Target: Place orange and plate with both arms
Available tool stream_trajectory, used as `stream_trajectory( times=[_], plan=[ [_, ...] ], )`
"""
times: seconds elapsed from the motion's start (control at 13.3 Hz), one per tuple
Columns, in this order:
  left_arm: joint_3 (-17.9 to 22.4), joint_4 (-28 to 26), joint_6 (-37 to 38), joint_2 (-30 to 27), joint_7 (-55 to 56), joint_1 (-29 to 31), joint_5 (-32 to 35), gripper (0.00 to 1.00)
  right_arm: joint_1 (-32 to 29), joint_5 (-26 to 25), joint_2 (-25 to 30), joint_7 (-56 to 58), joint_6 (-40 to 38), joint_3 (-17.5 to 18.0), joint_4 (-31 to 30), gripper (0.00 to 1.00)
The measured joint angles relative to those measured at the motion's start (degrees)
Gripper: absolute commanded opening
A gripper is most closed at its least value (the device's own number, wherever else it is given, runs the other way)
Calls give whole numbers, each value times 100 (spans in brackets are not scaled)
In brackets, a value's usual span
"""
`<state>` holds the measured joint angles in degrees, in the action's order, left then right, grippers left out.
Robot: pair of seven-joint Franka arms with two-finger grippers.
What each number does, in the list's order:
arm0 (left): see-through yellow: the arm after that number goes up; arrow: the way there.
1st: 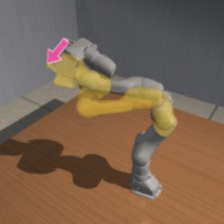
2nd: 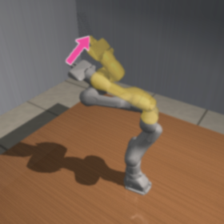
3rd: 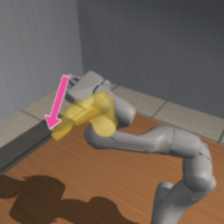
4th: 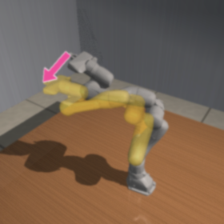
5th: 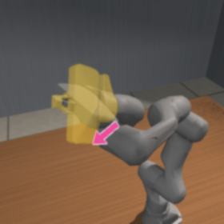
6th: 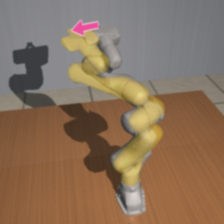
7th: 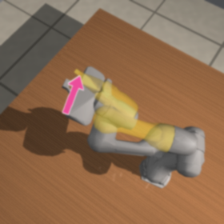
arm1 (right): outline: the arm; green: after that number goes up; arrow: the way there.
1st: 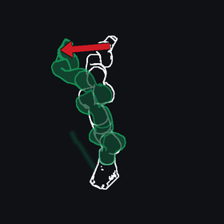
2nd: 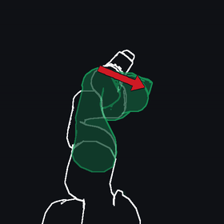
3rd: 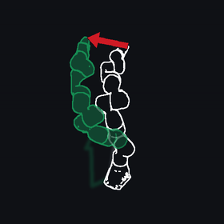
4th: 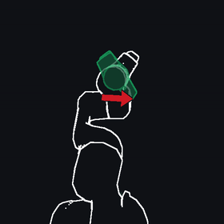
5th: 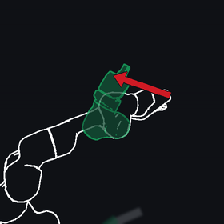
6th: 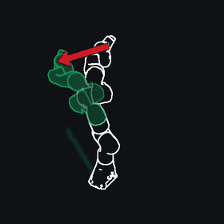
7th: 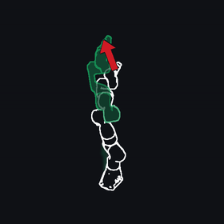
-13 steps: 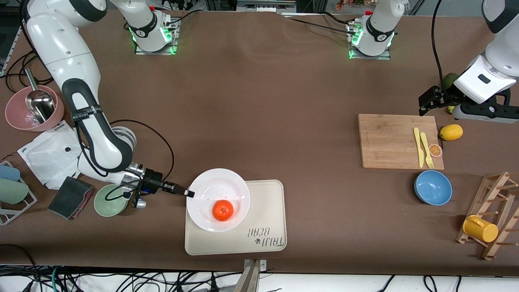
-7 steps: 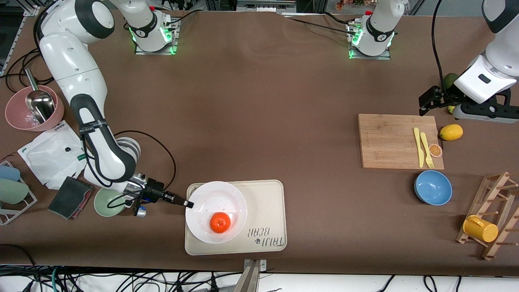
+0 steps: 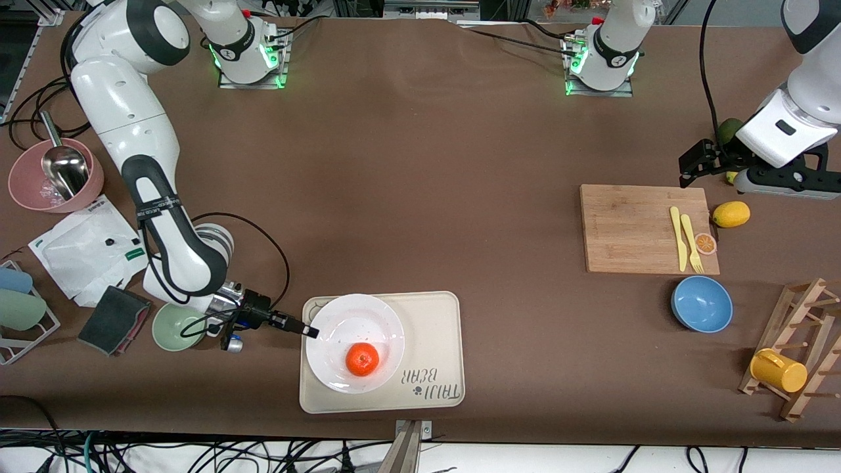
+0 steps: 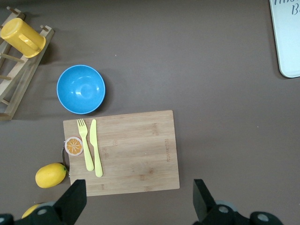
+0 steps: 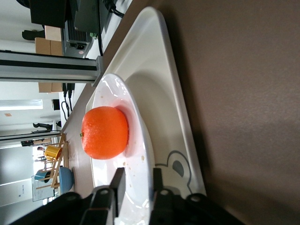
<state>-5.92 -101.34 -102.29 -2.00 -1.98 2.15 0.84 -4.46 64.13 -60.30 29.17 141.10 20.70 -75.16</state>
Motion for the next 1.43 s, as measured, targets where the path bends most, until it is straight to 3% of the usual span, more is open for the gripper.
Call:
stream_trajectory(
  times=[0.68,0.83,0.98,1.13,1.43],
  plan=[
    [0,0,0,0,11,0,0,100,-33,-27,70,1,28,0,268,100],
    [1,2,0,0,11,0,0,100,-62,-296,329,9,-162,-126,234,100],
    [5,3,0,-1,11,0,0,100,-70,-1052,749,-10,-904,-558,101,100],
    [6,6,0,-1,11,0,0,100,-116,-2119,1177,-25,-1851,-1002,24,100],
    [6,9,0,-1,11,0,0,100,-156,-3781,1904,-329,-3398,-1476,-42,100]
  ],
)
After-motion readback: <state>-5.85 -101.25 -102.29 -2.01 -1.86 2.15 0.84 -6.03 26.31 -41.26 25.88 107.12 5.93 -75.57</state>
